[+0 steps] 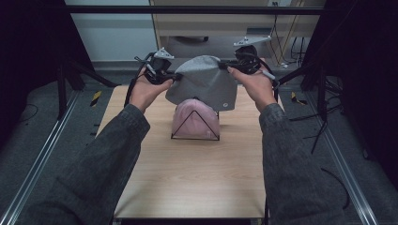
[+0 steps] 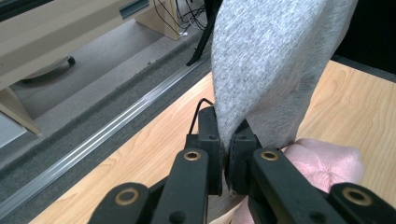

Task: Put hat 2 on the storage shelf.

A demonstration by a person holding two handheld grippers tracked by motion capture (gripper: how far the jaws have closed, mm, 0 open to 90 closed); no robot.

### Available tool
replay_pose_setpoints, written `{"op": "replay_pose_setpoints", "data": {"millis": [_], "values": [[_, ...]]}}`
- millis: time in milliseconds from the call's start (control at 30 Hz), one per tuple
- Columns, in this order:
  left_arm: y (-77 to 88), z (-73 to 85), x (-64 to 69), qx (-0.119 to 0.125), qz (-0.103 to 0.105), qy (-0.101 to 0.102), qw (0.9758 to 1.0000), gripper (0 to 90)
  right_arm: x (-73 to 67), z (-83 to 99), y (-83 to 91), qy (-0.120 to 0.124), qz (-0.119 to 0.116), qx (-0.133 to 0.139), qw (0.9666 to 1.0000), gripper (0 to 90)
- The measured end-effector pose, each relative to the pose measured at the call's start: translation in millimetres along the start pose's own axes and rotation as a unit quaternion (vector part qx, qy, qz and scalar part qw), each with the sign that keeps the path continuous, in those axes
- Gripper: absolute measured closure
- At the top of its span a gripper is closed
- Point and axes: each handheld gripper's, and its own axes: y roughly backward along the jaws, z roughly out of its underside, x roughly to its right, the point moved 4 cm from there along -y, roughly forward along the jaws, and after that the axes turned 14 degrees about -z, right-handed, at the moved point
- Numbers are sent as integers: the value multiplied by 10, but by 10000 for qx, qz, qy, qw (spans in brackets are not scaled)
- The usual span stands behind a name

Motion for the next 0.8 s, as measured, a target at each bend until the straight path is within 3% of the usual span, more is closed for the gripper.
{"op": "replay_pose_setpoints", "data": {"millis": [433,800], "values": [[8,130,-19,-71,-72,34,9999,865,-69,53,-85,23,-54,-51,10000,863],[-101,377,36,-233,41,65,9997,865,-94,304,-230,-103,-89,-281,9995,863]]}}
